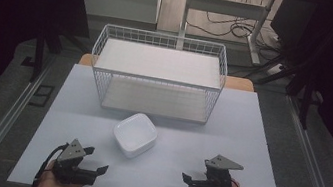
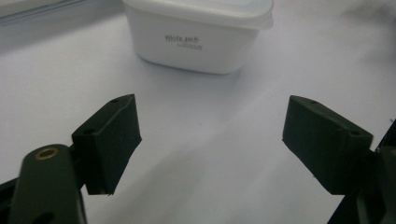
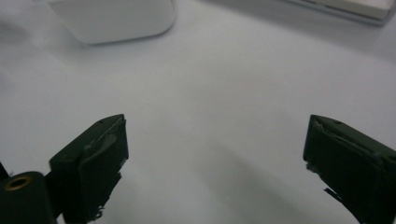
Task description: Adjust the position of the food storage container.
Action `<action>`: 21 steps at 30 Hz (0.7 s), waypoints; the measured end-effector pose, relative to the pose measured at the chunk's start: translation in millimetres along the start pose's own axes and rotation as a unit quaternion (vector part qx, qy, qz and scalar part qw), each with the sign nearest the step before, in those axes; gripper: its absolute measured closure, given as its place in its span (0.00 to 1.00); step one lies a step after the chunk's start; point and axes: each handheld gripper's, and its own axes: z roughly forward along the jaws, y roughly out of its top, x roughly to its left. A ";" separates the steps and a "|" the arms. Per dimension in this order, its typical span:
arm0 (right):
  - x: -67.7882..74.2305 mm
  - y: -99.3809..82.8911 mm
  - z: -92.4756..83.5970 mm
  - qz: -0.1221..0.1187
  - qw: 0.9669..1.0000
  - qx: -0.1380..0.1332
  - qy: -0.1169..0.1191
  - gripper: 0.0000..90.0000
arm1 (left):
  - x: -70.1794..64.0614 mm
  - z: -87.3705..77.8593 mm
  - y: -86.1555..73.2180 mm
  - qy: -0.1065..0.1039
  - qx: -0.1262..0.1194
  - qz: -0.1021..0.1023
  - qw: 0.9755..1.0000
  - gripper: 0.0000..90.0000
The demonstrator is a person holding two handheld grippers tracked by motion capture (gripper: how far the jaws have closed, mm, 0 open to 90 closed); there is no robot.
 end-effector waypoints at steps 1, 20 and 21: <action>0.8 4.3 2.6 -0.006 1.000 -0.004 0.000 0.12 | 0.9 0.9 1.2 0.001 0.000 0.000 1.000 0.22; 3.1 81.4 64.9 -0.065 0.997 -0.003 0.050 0.80 | 32.2 29.4 22.7 0.003 -0.004 -0.023 1.000 0.81; 2.8 86.1 69.5 -0.067 0.997 -0.002 0.048 0.86 | 33.0 30.8 23.5 0.006 -0.002 -0.023 1.000 0.86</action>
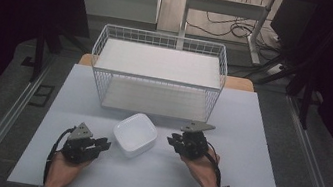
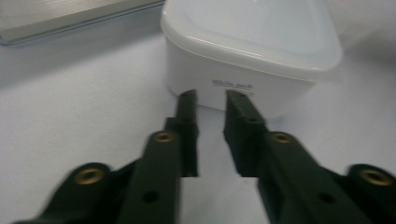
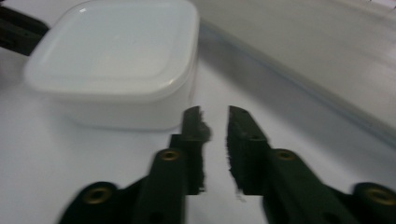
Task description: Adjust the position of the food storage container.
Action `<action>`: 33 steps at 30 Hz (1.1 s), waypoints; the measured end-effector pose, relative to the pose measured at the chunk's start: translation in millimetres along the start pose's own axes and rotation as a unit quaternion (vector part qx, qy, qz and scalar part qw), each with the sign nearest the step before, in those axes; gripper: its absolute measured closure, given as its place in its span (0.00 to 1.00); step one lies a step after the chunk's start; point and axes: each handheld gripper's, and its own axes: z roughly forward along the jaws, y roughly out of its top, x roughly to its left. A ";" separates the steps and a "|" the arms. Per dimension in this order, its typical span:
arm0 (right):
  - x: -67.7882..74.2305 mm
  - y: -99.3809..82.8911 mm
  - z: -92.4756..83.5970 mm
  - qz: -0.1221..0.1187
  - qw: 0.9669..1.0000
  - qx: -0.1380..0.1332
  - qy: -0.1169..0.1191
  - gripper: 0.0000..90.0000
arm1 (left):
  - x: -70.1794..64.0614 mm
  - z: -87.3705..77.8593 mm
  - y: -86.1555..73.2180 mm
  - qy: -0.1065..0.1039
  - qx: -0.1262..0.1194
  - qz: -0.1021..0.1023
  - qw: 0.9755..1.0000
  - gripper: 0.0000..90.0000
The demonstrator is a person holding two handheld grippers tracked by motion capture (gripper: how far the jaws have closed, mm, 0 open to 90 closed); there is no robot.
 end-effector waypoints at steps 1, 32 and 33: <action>0.0 0.0 0.0 0.000 1.000 0.000 0.000 0.86 | 0.0 0.0 0.0 0.000 0.000 0.000 1.000 0.92; -13.1 -10.5 21.9 0.065 0.998 0.022 -0.006 0.99 | -18.7 66.1 45.6 0.005 0.022 0.008 1.000 1.00; -13.9 -12.1 19.7 0.067 0.997 0.023 -0.009 0.99 | -19.9 68.9 47.5 0.001 0.022 0.008 1.000 1.00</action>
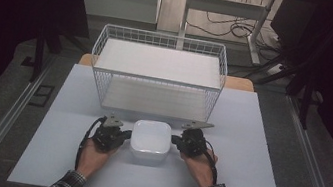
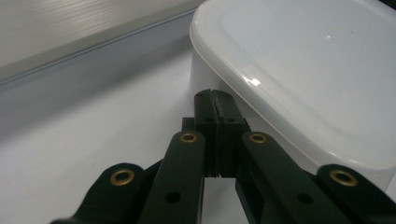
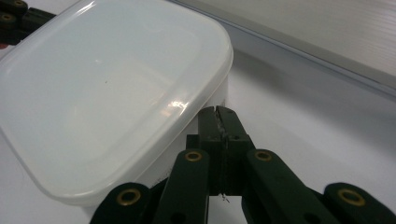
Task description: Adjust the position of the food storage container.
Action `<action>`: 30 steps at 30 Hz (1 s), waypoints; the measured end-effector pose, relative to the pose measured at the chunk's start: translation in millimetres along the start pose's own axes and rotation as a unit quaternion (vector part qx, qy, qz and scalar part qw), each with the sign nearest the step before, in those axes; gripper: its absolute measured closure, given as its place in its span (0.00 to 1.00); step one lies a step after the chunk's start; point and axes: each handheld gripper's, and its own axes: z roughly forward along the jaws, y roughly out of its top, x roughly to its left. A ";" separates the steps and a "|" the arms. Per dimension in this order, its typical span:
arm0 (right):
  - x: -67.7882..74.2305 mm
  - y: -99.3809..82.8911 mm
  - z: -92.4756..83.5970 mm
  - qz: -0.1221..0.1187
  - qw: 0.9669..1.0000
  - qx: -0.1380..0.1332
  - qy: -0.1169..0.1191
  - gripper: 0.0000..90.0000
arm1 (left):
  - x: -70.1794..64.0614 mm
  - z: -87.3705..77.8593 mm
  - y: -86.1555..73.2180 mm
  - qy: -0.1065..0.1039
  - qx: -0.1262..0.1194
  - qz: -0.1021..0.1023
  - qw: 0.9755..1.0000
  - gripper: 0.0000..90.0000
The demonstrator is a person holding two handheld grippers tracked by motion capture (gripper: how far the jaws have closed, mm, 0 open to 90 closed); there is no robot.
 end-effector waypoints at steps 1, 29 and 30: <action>-1.3 -1.9 -2.8 0.000 1.000 0.001 -0.003 0.99 | -1.3 2.6 1.7 -0.003 -0.001 0.001 1.000 1.00; 3.0 -57.2 -71.6 0.000 1.000 -0.022 -0.018 0.28 | 1.2 -49.2 -32.6 -0.019 -0.002 0.019 1.000 0.21; 2.5 -56.5 -71.3 0.005 1.000 -0.019 -0.020 0.28 | 1.3 -49.9 -31.9 -0.022 0.000 0.019 1.000 0.21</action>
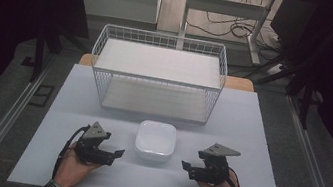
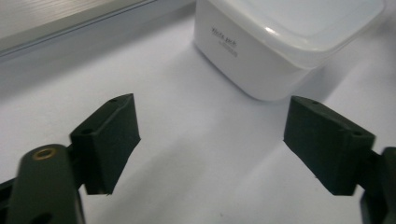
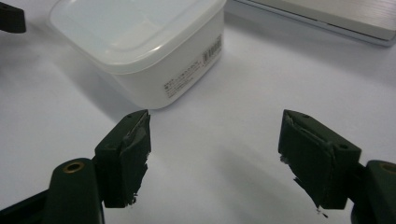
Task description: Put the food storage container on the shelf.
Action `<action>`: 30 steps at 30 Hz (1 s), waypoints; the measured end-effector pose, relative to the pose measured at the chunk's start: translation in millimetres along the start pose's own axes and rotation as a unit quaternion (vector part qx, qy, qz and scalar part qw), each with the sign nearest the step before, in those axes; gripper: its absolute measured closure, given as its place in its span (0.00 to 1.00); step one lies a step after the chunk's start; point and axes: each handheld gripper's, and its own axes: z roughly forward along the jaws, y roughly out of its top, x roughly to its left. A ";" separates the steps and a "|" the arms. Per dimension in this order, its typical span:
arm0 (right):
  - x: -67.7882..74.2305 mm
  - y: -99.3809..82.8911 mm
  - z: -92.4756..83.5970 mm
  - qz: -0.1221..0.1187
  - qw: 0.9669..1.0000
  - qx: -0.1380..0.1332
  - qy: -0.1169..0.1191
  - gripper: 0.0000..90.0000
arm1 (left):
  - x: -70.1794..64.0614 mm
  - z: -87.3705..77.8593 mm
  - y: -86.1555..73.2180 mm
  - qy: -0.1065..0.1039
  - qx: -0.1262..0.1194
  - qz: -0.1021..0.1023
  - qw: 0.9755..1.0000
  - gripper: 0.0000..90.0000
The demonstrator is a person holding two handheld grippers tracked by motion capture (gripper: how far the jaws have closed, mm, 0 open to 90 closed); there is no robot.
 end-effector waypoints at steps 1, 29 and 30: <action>-0.6 0.6 0.2 0.001 1.000 0.001 0.000 0.29 | 0.1 0.0 0.5 -0.002 0.000 0.000 1.000 0.24; 13.9 57.0 27.3 -0.023 0.999 -0.025 0.029 0.33 | -5.9 34.7 61.5 -0.032 -0.004 0.049 0.998 0.33; 14.8 59.9 30.2 -0.025 0.999 -0.025 0.029 0.32 | -5.5 38.5 64.2 -0.032 -0.006 0.048 0.998 0.33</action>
